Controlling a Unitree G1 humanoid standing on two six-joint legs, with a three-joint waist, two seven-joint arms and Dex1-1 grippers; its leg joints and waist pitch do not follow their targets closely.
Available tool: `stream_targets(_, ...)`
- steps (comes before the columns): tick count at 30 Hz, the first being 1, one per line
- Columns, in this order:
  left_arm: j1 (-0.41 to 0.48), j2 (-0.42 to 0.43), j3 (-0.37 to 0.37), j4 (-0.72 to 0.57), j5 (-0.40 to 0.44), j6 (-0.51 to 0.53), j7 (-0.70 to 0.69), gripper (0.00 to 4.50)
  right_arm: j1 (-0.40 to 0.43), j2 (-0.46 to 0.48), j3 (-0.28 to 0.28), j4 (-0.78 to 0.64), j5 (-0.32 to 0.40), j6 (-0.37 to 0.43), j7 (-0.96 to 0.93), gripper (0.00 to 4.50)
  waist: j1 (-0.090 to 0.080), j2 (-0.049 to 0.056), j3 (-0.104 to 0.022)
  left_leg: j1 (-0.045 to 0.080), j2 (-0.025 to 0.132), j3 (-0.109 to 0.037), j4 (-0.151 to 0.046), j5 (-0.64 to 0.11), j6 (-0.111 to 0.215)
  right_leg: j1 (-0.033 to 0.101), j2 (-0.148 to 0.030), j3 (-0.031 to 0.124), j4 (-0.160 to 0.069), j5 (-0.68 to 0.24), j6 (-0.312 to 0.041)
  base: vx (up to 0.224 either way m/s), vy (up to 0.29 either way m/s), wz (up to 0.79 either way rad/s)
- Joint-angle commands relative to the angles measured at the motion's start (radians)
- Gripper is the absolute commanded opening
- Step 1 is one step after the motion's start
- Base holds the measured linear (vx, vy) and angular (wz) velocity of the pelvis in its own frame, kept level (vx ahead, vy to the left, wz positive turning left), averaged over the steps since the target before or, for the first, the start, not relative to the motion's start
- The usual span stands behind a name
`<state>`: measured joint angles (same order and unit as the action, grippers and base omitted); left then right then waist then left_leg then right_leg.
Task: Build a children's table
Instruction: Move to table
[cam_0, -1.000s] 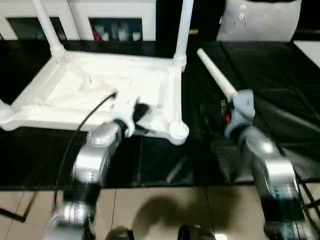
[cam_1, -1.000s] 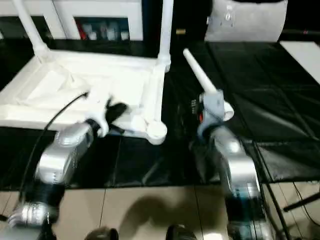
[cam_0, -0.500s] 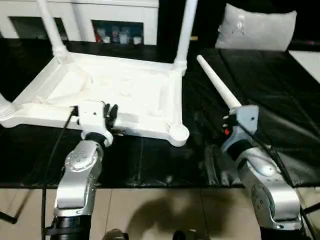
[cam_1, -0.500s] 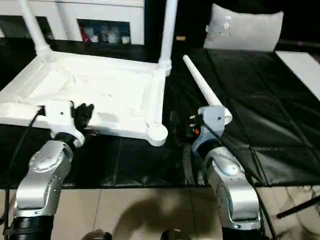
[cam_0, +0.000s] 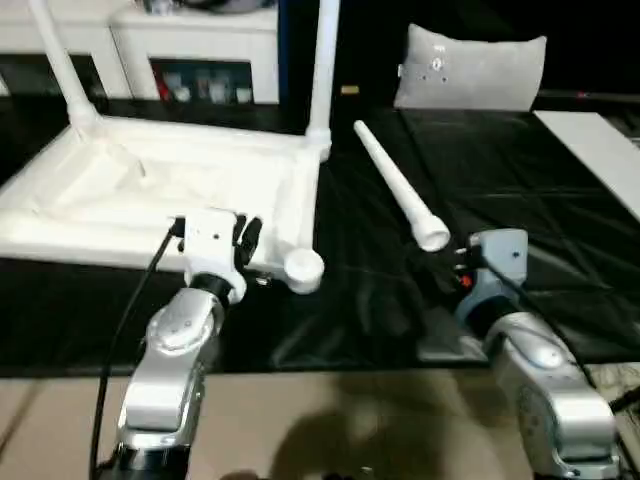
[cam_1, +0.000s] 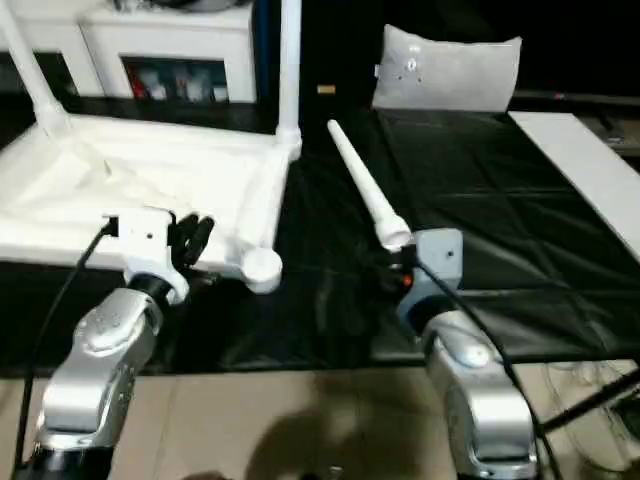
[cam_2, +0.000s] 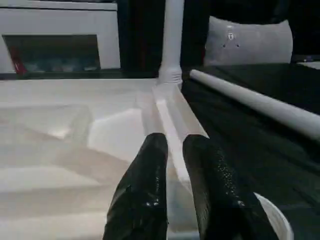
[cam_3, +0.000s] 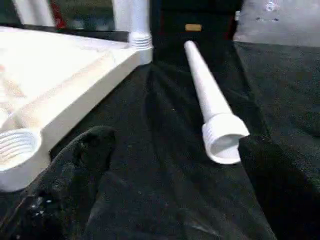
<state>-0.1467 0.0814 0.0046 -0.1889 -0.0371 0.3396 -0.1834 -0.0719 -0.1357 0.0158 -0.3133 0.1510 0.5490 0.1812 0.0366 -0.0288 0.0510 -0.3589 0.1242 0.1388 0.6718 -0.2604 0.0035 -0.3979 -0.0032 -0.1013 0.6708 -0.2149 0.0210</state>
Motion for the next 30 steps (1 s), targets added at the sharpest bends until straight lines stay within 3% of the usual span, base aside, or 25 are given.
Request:
stream_targets(1, 0.001, -0.01, 0.017, -0.025, -0.013, -0.003, 0.004, 1.2, -0.007, -0.006, -0.007, 0.002, -0.011, 0.009, -0.005, 4.5, 0.007, -0.032, -0.03, 0.036, 0.051, 0.001, -0.053, -0.415, 0.042, 0.02, -0.173, 0.157, -0.12, -0.491, 0.008, -0.014, -0.14, 0.11)
stream_targets(2, 0.001, -0.01, 0.019, -0.025, -0.014, 0.004, 0.01, 1.2, -0.008, -0.003, -0.011, 0.004, -0.004, 0.01, -0.004, 4.5, 0.023, -0.046, -0.025, 0.025, 0.035, -0.005, 0.011, -0.257, 0.011, 0.041, -0.226, 0.168, -0.189, -0.826, 0.091, -0.014, -0.14, 0.11)
stream_targets(3, 0.001, -0.01, 0.019, -0.025, -0.014, 0.004, 0.01, 1.27, -0.008, -0.003, -0.011, 0.004, -0.004, 0.01, -0.004, 4.5, 0.036, -0.028, -0.011, 0.043, 0.031, -0.003, 0.078, -0.136, -0.002, 0.001, -0.246, 0.184, -0.236, -1.096, 0.103, -0.079, -0.128, -0.14)
stream_targets(4, 0.001, -0.003, 0.016, -0.019, -0.002, 0.018, 0.016, 1.46, -0.008, 0.005, -0.023, 0.005, 0.019, 0.011, 0.005, 4.5, 0.033, -0.032, -0.018, 0.002, -0.006, -0.014, 0.099, -0.121, 0.0, 0.059, -0.202, 0.173, -0.217, -1.202, 0.097, -0.048, -0.056, -0.07)
stream_targets(5, 0.004, -0.001, 0.013, -0.013, -0.003, 0.034, 0.02, 1.55, -0.011, 0.004, -0.027, 0.007, 0.04, 0.015, 0.019, 4.5, 0.032, -0.036, -0.007, 0.018, 0.002, -0.016, 0.086, -0.161, 0.004, 0.054, -0.199, 0.161, -0.224, -1.182, 0.078, -0.048, -0.056, -0.07)
stream_targets(7, 0.005, -0.002, 0.013, -0.011, -0.012, 0.032, 0.02, 1.75, -0.012, -0.007, -0.014, 0.006, 0.036, 0.008, 0.032, 4.5, 0.01, -0.011, -0.01, 0.126, 0.019, -0.012, -0.026, -0.286, 0.031, 0.058, -0.126, 0.076, -0.221, -0.968, 0.005, -0.025, 0.006, 0.05)
stream_targets(8, 0.005, -0.002, 0.013, -0.01, -0.015, 0.029, 0.018, 1.75, -0.013, -0.01, -0.008, 0.006, 0.033, 0.005, 0.037, 4.5, 0.002, 0.0, -0.01, 0.15, 0.066, -0.041, -0.083, -0.373, 0.031, 0.046, -0.101, 0.044, -0.193, -0.837, -0.014, -0.051, 0.011, 0.09)
stream_targets(9, 0.008, 0.0, 0.009, -0.01, -0.014, 0.022, 0.013, 1.89, -0.014, -0.018, 0.004, 0.007, 0.03, 0.001, 0.05, 4.5, -0.034, 0.025, -0.01, 0.168, 0.206, -0.115, -0.196, -0.646, 0.03, 0.044, -0.095, 0.0, -0.062, -0.514, -0.044, -0.07, 0.027, 0.02)
stream_targets(10, 0.009, 0.0, 0.008, -0.013, -0.016, 0.025, 0.011, 2.05, -0.015, -0.02, 0.007, 0.008, 0.028, -0.001, 0.052, 4.5, -0.05, 0.031, -0.017, 0.158, 0.22, -0.134, -0.245, -0.782, 0.003, 0.035, -0.091, -0.003, 0.039, -0.169, -0.061, 0.0, 0.0, 0.0)
stream_targets(12, 0.009, -0.005, 0.011, -0.016, -0.015, 0.037, 0.014, 2.11, -0.018, -0.02, 0.008, 0.013, 0.027, 0.001, 0.054, 4.5, -0.053, 0.028, -0.002, 0.146, 0.172, -0.079, -0.252, -0.83, 0.017, 0.035, -0.102, 0.012, 0.03, -0.089, -0.093, 0.0, 0.0, 0.0)
stream_targets(13, 0.009, -0.007, 0.013, -0.018, -0.015, 0.042, 0.017, 2.19, -0.019, -0.019, 0.008, 0.016, 0.028, 0.003, 0.056, 4.5, -0.059, 0.005, -0.013, 0.139, 0.1, -0.052, -0.204, -0.74, 0.019, 0.07, -0.12, 0.043, -0.05, -0.223, -0.095, 0.06, -0.045, -0.1)
stream_targets(14, 0.007, -0.006, 0.016, -0.017, -0.004, 0.048, 0.031, 2.28, -0.022, -0.019, 0.009, 0.019, 0.028, 0.001, 0.057, 4.5, -0.031, -0.027, -0.029, 0.049, 0.035, -0.017, -0.094, -0.437, 0.035, 0.162, -0.197, 0.116, -0.156, -0.615, -0.081, 0.06, -0.045, -0.1)
stream_targets(15, 0.006, -0.004, 0.018, -0.017, -0.001, 0.047, 0.037, 2.38, -0.024, -0.019, 0.01, 0.02, 0.031, 0.002, 0.058, 4.5, 0.002, -0.028, -0.036, 0.041, 0.01, -0.007, -0.017, -0.274, 0.054, 0.176, -0.242, 0.167, -0.204, -0.784, -0.086, 0.056, -0.059, -0.08)
stream_targets(16, 0.004, -0.004, 0.021, -0.016, -0.006, 0.047, 0.037, 2.46, -0.026, -0.019, 0.01, 0.021, 0.033, 0.005, 0.058, 4.5, 0.021, -0.042, -0.051, -0.004, 0.017, -0.031, 0.054, -0.106, 0.072, 0.211, -0.271, 0.221, -0.208, -0.811, -0.165, 0.097, -0.038, 0.04)
stream_targets(19, 0.0, 0.001, 0.023, -0.013, -0.009, 0.046, 0.036, 2.46, -0.032, -0.021, 0.014, 0.026, 0.035, 0.001, 0.063, 4.5, 0.036, -0.025, -0.054, -0.063, 0.027, -0.047, 0.034, 0.088, 0.04, 0.219, -0.204, 0.156, -0.178, -0.428, -0.305, 0.119, -0.017, 0.04)
stream_targets(20, 0.0, 0.002, 0.022, -0.013, -0.009, 0.046, 0.035, 2.46, -0.033, -0.022, 0.014, 0.027, 0.036, 0.001, 0.064, 4.5, 0.031, 0.005, -0.047, -0.053, 0.043, -0.039, -0.05, 0.17, 0.048, 0.194, -0.146, 0.083, -0.17, -0.352, -0.306, 0.13, 0.001, 0.04)
stream_targets(21, 0.001, 0.004, 0.02, -0.015, -0.01, 0.045, 0.036, 2.46, -0.033, -0.022, 0.014, 0.028, 0.036, 0.0, 0.064, 4.5, 0.015, 0.059, -0.046, 0.023, 0.083, -0.065, -0.139, 0.061, 0.047, 0.152, -0.068, 0.014, -0.137, -0.322, -0.213, 0.169, 0.057, -0.04)
stream_targets(22, 0.002, 0.005, 0.018, -0.016, -0.011, 0.045, 0.036, 2.46, -0.034, -0.022, 0.013, 0.028, 0.037, -0.001, 0.065, 4.5, -0.041, 0.068, -0.064, 0.139, 0.168, -0.172, -0.161, -0.042, 0.17, 0.042, -0.041, 0.009, 0.007, -0.24, -0.129, 0.206, 0.059, 0.04)
stream_targets(23, 0.001, 0.006, 0.017, -0.016, -0.01, 0.046, 0.036, 2.46, -0.035, -0.024, 0.015, 0.028, 0.037, 0.0, 0.068, 4.5, -0.039, 0.059, -0.077, 0.168, 0.19, -0.196, -0.148, -0.055, 0.233, 0.01, -0.053, 0.023, 0.038, -0.215, -0.096, 0.206, 0.059, 0.04)
stream_targets(25, 0.001, 0.005, 0.017, -0.018, -0.008, 0.045, 0.032, 2.46, -0.036, -0.03, 0.02, 0.027, 0.038, 0.006, 0.077, 4.5, -0.041, 0.04, -0.067, 0.144, 0.177, -0.164, -0.138, 0.058, 0.382, -0.047, -0.077, 0.039, 0.076, -0.103, 0.014, 0.163, 0.015, 0.06)
stream_targets(26, 0.001, 0.005, 0.017, -0.019, -0.009, 0.045, 0.032, 2.46, -0.037, -0.03, 0.021, 0.027, 0.039, 0.008, 0.078, 4.5, -0.041, 0.034, -0.064, 0.132, 0.168, -0.141, -0.147, 0.058, 0.394, -0.05, -0.078, 0.04, 0.075, -0.071, 0.019, 0.144, 0.009, 0.03)
stream_targets(27, 0.0, 0.009, 0.014, -0.021, -0.005, 0.052, 0.03, 2.46, -0.039, -0.032, 0.021, 0.027, 0.039, 0.013, 0.077, 4.5, -0.043, 0.007, -0.059, 0.113, 0.131, -0.099, -0.147, 0.023, 0.382, -0.039, -0.093, 0.063, 0.013, 0.011, -0.016, 0.125, -0.039, 0.04)
stream_targets(28, -0.001, 0.015, 0.009, -0.022, -0.002, 0.058, 0.028, 2.46, -0.042, -0.023, 0.011, 0.03, 0.045, 0.016, 0.066, 4.5, -0.035, -0.041, -0.053, 0.051, 0.042, -0.032, -0.12, -0.133, 0.285, 0.033, -0.123, 0.113, -0.091, -0.002, -0.058, 0.101, -0.104, 0.04)
stream_targets(29, -0.001, 0.02, 0.005, -0.022, 0.001, 0.064, 0.028, 2.46, -0.046, -0.021, 0.004, 0.031, 0.048, 0.025, 0.059, 4.5, 0.013, -0.068, -0.064, -0.008, -0.03, -0.017, 0.019, -0.148, 0.183, 0.133, -0.209, 0.217, -0.175, -0.401, -0.058, 0.101, -0.104, 0.04)
stream_targets(30, -0.001, 0.022, 0.004, -0.022, 0.002, 0.066, 0.027, 2.46, -0.05, -0.027, 0.006, 0.031, 0.042, 0.034, 0.057, 4.5, 0.02, -0.063, -0.069, -0.031, -0.014, -0.04, 0.043, -0.082, 0.137, 0.162, -0.244, 0.228, -0.174, -0.478, -0.096, 0.095, -0.109, -0.05)
